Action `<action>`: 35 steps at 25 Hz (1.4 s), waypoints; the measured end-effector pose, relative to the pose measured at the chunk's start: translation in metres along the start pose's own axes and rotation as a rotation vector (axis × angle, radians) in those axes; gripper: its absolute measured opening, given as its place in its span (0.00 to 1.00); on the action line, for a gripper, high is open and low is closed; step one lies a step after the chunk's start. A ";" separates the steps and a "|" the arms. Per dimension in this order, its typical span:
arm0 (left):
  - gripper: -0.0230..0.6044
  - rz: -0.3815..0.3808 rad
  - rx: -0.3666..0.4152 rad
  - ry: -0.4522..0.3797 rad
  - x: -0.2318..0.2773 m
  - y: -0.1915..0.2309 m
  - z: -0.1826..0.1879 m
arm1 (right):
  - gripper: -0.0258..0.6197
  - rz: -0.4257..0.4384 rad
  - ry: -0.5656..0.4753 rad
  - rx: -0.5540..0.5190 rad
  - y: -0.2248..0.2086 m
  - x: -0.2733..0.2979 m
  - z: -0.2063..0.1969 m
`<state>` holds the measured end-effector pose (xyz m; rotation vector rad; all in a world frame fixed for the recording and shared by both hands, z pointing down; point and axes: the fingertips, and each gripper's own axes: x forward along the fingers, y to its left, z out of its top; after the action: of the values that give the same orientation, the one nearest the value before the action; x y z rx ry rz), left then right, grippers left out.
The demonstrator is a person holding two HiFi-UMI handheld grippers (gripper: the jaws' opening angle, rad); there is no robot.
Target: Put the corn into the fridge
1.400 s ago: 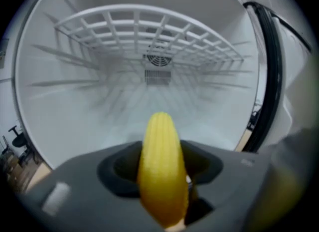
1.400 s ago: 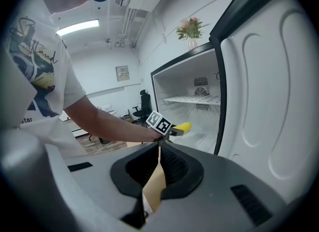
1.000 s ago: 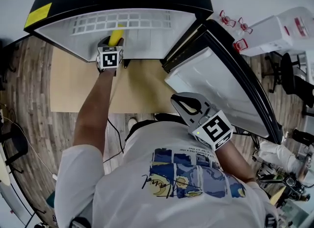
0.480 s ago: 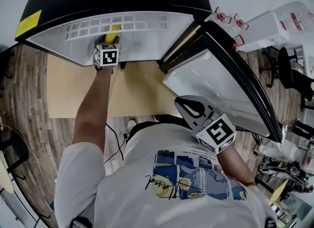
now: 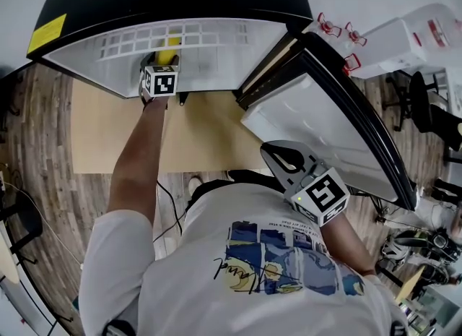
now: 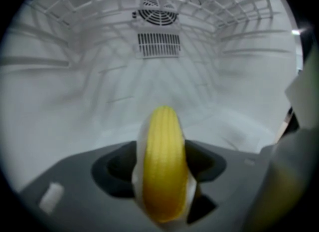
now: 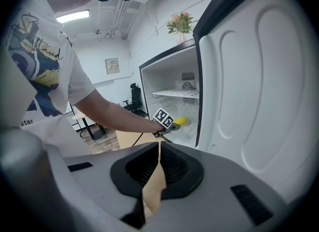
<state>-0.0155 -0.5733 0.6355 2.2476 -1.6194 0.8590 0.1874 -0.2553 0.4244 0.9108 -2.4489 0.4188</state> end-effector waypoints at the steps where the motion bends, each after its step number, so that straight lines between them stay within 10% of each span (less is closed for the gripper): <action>1: 0.54 -0.007 0.002 0.004 -0.002 0.000 -0.001 | 0.07 0.002 -0.001 -0.001 0.000 0.001 0.000; 19: 0.53 -0.089 -0.094 -0.040 -0.102 -0.003 -0.035 | 0.07 0.058 -0.034 -0.040 0.032 0.022 0.007; 35: 0.05 -0.233 -0.104 -0.076 -0.234 -0.024 -0.089 | 0.07 0.050 -0.096 -0.043 0.092 0.034 0.009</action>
<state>-0.0719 -0.3366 0.5731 2.3601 -1.3622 0.6233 0.1001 -0.2098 0.4252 0.8718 -2.5621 0.3463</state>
